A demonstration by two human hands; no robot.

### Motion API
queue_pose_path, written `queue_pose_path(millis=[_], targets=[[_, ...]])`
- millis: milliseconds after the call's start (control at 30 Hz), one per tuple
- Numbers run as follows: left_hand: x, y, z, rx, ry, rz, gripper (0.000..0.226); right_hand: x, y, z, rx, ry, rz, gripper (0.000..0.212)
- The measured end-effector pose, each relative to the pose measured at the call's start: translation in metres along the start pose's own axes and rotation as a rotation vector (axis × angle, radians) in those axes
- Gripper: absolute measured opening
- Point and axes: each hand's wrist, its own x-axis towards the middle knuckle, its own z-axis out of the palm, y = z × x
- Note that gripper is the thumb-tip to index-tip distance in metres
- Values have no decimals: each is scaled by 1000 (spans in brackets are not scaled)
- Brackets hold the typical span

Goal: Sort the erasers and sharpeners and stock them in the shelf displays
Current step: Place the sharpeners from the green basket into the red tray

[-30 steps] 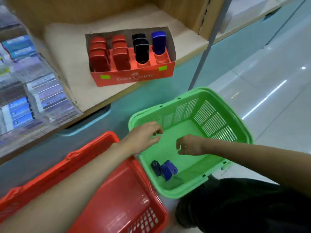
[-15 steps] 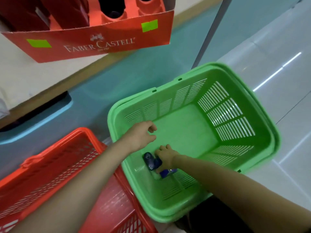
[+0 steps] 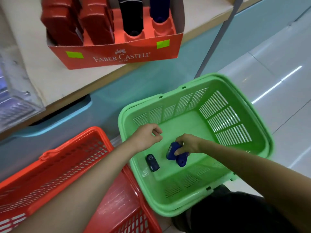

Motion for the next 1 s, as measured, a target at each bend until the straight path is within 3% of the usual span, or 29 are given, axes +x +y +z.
queue_pose_path(millis=[133,233,500,800,900,1000], targets=[[-15,9,-2,-66,-91,-40,40,-46,-33,-40,246,95,-104,26],[-27,21,-6,-220,-124,-4,39,-81,-52,-57,378,153,-155,31],[-62,53,-34,-604,159,131,15,-135,-90,-63,681,224,-262,28],[-104,91,-101,-720,489,345,17,-190,-139,-106,795,509,-464,30],[-112,107,-119,-693,524,425,18,-204,-151,-121,701,628,-551,30],[-115,120,-130,-648,571,488,21,-209,-170,-141,548,884,-619,31]])
